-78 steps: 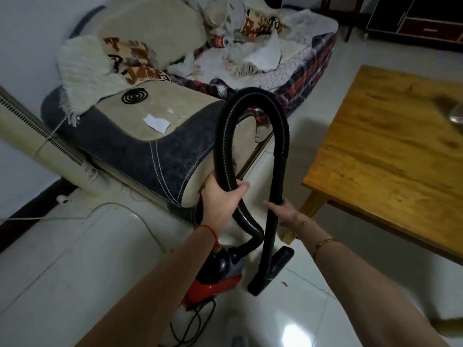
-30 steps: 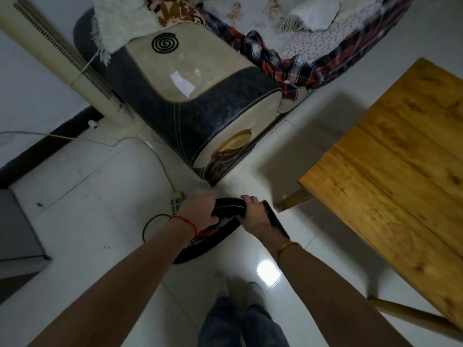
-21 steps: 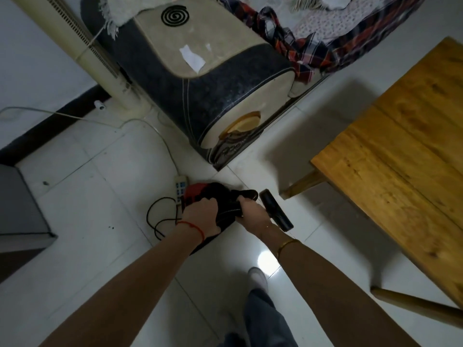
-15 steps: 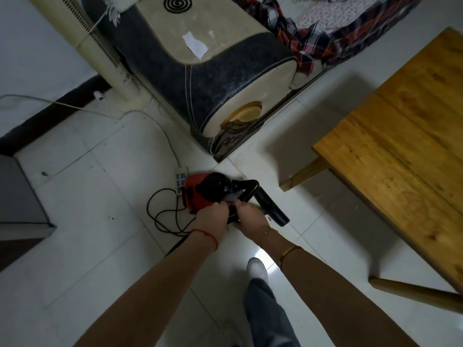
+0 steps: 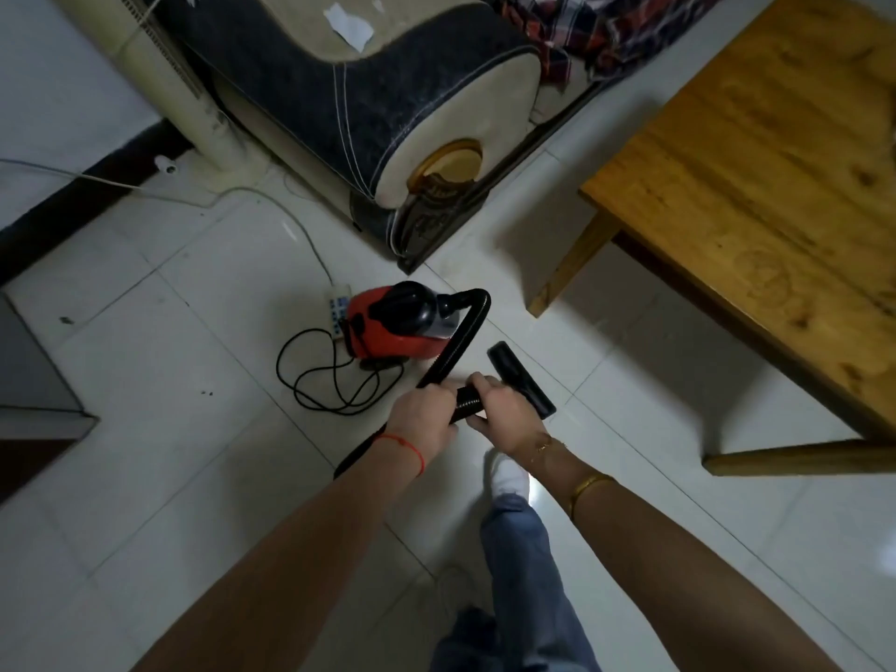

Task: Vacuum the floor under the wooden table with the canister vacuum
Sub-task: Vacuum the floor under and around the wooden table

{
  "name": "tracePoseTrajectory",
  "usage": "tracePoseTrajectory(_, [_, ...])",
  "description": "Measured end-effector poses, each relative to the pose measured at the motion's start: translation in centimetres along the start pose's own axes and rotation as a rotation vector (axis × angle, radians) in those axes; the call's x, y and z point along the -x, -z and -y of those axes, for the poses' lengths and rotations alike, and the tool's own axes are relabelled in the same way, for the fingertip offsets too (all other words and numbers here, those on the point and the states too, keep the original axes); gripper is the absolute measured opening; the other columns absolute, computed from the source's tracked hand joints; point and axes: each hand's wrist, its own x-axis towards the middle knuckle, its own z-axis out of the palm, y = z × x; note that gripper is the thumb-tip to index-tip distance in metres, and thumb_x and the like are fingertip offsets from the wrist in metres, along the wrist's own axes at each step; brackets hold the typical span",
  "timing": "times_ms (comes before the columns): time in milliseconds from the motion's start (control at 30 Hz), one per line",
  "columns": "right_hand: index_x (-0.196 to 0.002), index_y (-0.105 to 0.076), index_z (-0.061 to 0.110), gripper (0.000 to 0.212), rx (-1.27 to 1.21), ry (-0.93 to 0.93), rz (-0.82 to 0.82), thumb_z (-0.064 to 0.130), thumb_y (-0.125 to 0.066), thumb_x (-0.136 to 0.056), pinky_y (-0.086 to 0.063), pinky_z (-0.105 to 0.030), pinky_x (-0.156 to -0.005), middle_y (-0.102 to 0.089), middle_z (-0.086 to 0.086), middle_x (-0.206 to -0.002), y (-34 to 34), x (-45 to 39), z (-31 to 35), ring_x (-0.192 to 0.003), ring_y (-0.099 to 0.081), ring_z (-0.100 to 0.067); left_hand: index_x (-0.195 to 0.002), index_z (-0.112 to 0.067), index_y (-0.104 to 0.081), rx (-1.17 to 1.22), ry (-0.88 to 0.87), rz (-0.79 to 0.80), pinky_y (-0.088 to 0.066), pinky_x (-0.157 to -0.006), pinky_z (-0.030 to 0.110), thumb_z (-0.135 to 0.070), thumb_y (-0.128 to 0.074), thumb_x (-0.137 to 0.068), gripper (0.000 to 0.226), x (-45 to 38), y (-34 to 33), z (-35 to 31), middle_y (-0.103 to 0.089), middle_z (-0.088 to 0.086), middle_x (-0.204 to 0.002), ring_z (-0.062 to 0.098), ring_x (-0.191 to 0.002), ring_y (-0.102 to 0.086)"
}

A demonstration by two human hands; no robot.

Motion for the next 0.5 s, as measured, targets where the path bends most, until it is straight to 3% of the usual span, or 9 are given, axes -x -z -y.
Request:
tracePoseTrajectory(133, [-0.119,-0.046,0.014,0.043,-0.059,-0.034,-0.038,0.015,-0.067,-0.082,-0.053,-0.04,-0.078,-0.055,-0.007,-0.117,-1.6,2.8,-2.0,-0.093,-0.062,-0.029,-0.118,-0.008,-0.051,0.066,-0.059,-0.009,-0.052,-0.078,0.034,-0.022,-0.062,-0.086,0.036,1.4,-2.3,-1.4,-0.064,0.011,-0.108,0.028,-0.096,-0.064])
tracePoseTrajectory(333, [-0.106,-0.045,0.012,0.036,-0.077,-0.04,-0.04,0.007,-0.069,-0.078,-0.052,-0.036,-0.071,-0.059,-0.007,-0.097,-2.3,4.8,-6.1,-0.083,-0.062,-0.027,-0.113,-0.009,-0.049,0.083,-0.125,-0.012,-0.052,-0.074,0.035,-0.02,-0.062,-0.083,0.034,2.1,-4.4,-4.9,-0.065,0.01,-0.105,0.028,-0.092,-0.065])
tracePoseTrajectory(500, [-0.119,-0.055,0.011,0.046,-0.073,-0.012,-0.002,0.01,-0.072,-0.077,-0.05,-0.035,-0.088,-0.058,-0.007,-0.113,-2.2,5.3,-10.4,-0.097,-0.06,-0.024,-0.114,-0.011,-0.05,0.072,-0.131,-0.06,-0.046,-0.068,0.03,-0.022,-0.063,-0.084,0.034,1.4,-5.3,-7.6,-0.066,0.008,-0.102,0.027,-0.091,-0.065])
